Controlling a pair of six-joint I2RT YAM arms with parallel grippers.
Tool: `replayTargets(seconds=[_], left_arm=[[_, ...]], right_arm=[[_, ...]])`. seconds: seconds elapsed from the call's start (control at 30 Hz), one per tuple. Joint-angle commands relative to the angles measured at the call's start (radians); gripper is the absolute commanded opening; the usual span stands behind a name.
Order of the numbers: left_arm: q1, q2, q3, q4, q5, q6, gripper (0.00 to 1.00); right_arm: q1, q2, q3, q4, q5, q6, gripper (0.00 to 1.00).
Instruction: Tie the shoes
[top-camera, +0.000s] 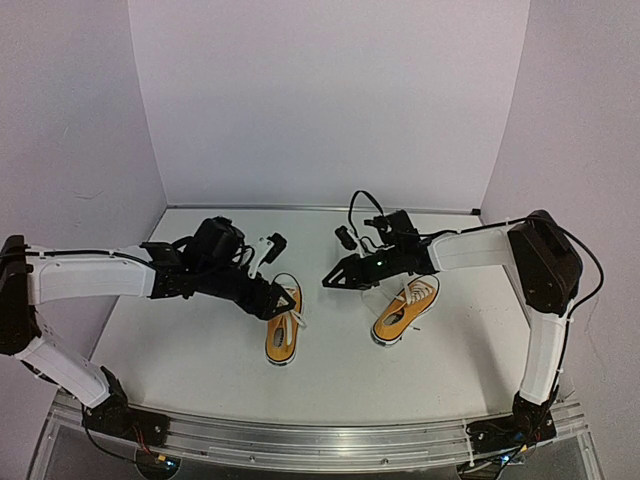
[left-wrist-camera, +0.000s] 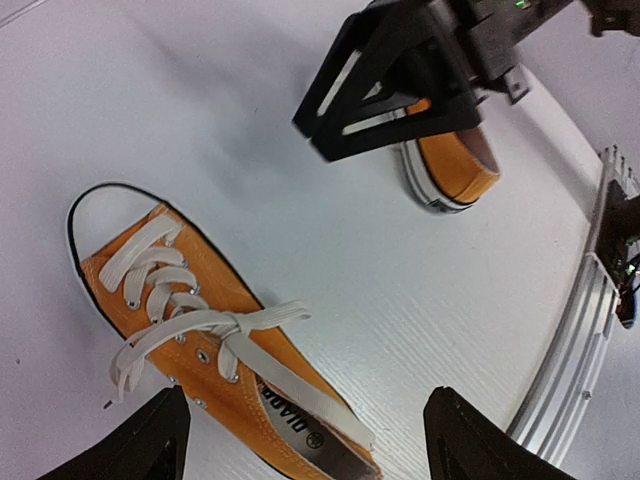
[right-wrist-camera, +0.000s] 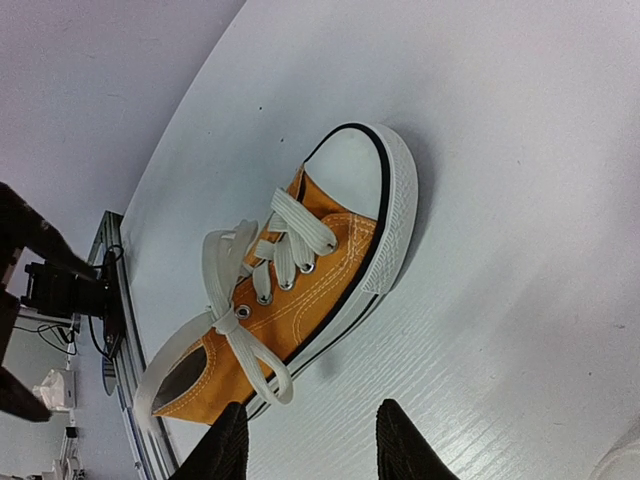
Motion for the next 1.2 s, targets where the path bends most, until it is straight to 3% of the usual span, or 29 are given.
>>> replayTargets(seconds=[0.0,0.17,0.33,0.5,0.57,0.67,0.8,0.97,1.1,1.17], left_arm=[[0.001,0.057,-0.030,-0.016,-0.105,-0.087,0.80],[0.001,0.131,-0.021,-0.002,-0.124,-0.113,0.68],[0.001,0.209,-0.006,0.037,-0.115,-0.144,0.69],[-0.010,0.253,0.000,0.087,-0.153,-0.168,0.80],[-0.016,0.279,0.018,0.086,-0.180,-0.168,0.78],[-0.018,0.311,0.047,0.076,-0.213,-0.174,0.69],[-0.017,0.314,0.084,0.047,-0.285,-0.173,0.50],[0.040,0.314,0.182,0.008,-0.357,-0.149,0.10],[0.156,0.342,0.256,0.007,-0.371,-0.147,0.00],[0.228,0.373,0.279,0.037,-0.353,-0.156,0.00]], right_arm=[[0.012,-0.053,0.012,0.018,-0.030,-0.023,0.41],[0.019,-0.048,0.000,0.018,-0.023,-0.027,0.41],[0.019,-0.041,-0.005,0.020,-0.020,-0.027,0.41],[0.019,-0.039,-0.004,0.020,-0.021,-0.030,0.41],[0.019,-0.035,-0.003,0.020,-0.020,-0.030,0.41],[0.018,-0.033,0.000,0.021,-0.019,-0.030,0.41],[0.018,-0.041,-0.004,0.020,-0.009,-0.031,0.41],[0.016,-0.049,-0.005,0.019,0.016,-0.030,0.40],[0.002,-0.077,-0.012,0.020,0.036,-0.028,0.41],[-0.005,-0.099,-0.021,0.018,0.050,-0.030,0.41]])
